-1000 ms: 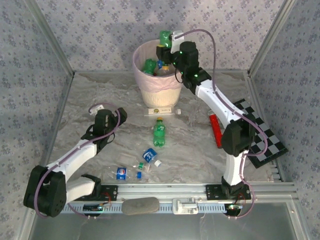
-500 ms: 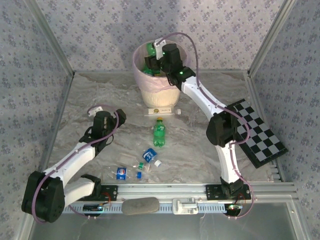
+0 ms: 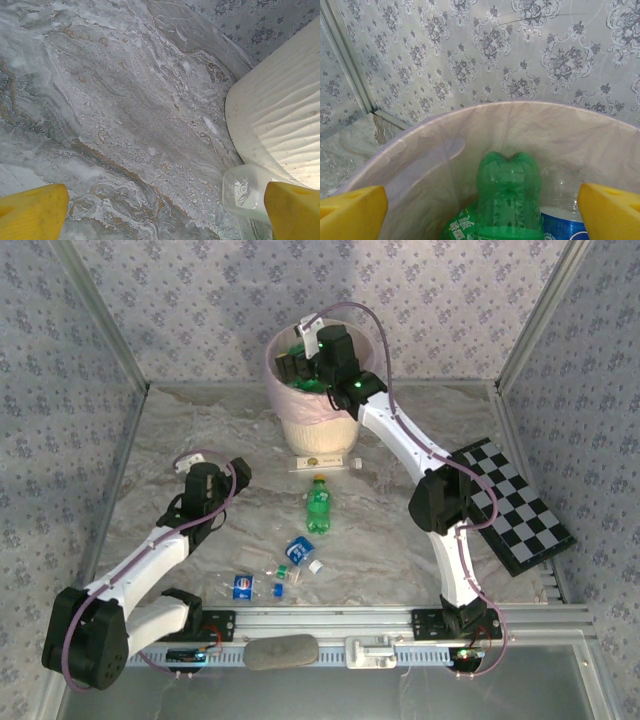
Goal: Put the plastic bottles in the bin
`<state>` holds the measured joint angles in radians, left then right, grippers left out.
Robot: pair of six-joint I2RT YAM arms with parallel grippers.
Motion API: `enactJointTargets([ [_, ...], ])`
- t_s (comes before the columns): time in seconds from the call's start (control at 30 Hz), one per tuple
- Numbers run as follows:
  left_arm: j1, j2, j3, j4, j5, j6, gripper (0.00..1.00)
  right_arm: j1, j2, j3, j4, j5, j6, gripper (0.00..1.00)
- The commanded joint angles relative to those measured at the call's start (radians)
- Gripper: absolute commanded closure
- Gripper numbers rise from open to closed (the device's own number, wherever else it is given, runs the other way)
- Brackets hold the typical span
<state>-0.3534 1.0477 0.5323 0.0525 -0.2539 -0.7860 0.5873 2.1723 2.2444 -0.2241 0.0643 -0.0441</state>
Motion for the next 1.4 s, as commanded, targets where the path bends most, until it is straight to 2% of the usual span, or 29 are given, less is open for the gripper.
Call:
enactJointTargets([
  [0.0,0.007,-0.016,-0.006,0.002,0.006,0.016,0.00,0.011,-0.104,-0.020,-0.023,-0.009,0.023,0.01],
  [0.27,0.007,-0.002,0.017,-0.008,0.039,0.013,0.00,0.015,-0.289,-0.230,-0.067,0.022,0.112,0.01],
  [0.5,-0.011,-0.034,0.083,-0.212,0.111,0.008,0.00,0.018,-0.491,-0.574,0.032,0.091,0.173,0.01],
  [0.67,-0.098,-0.095,0.119,-0.421,0.099,-0.029,0.00,0.014,-0.593,-0.772,0.075,0.125,0.226,0.01],
  [0.93,-0.240,-0.190,0.155,-0.724,0.107,-0.200,0.00,0.007,-0.681,-0.971,0.050,0.120,0.276,0.01],
  [1.13,-0.361,-0.193,0.151,-0.866,0.166,-0.346,0.00,0.000,-0.746,-1.100,0.092,0.124,0.301,0.01],
  [1.23,-0.423,-0.187,0.156,-0.930,0.154,-0.404,0.00,-0.006,-0.763,-1.133,0.105,0.119,0.316,0.01],
  [1.37,-0.486,-0.183,0.131,-0.911,0.122,-0.486,0.00,-0.013,-0.778,-1.165,0.114,0.102,0.334,0.01],
])
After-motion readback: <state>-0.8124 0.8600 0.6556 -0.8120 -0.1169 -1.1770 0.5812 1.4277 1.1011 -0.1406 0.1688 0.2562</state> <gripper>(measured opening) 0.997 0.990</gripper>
